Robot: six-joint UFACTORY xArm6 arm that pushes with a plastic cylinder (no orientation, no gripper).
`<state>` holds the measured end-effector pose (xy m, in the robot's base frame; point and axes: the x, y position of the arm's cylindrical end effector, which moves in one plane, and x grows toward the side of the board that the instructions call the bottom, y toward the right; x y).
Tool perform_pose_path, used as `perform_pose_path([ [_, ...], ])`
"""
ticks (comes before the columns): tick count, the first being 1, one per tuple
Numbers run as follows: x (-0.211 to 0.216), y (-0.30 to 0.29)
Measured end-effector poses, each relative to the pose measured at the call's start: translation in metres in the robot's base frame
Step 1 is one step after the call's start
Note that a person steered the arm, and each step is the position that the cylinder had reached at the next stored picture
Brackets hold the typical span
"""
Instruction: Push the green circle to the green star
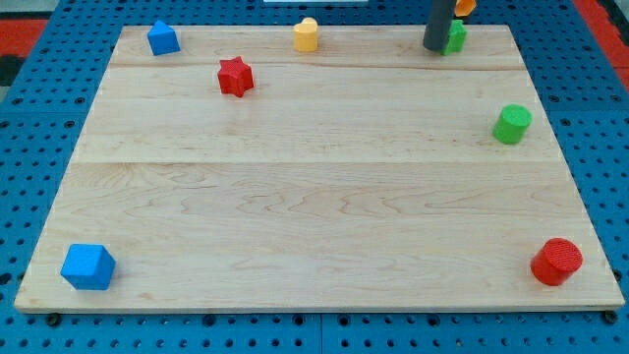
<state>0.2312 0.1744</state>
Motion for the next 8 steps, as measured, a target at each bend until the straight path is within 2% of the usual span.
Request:
perform_pose_path([
  [1, 0.044, -0.011],
  [3, 0.193, -0.002],
  [4, 0.231, 0.028],
  [6, 0.195, 0.067],
  [8, 0.160, 0.038],
])
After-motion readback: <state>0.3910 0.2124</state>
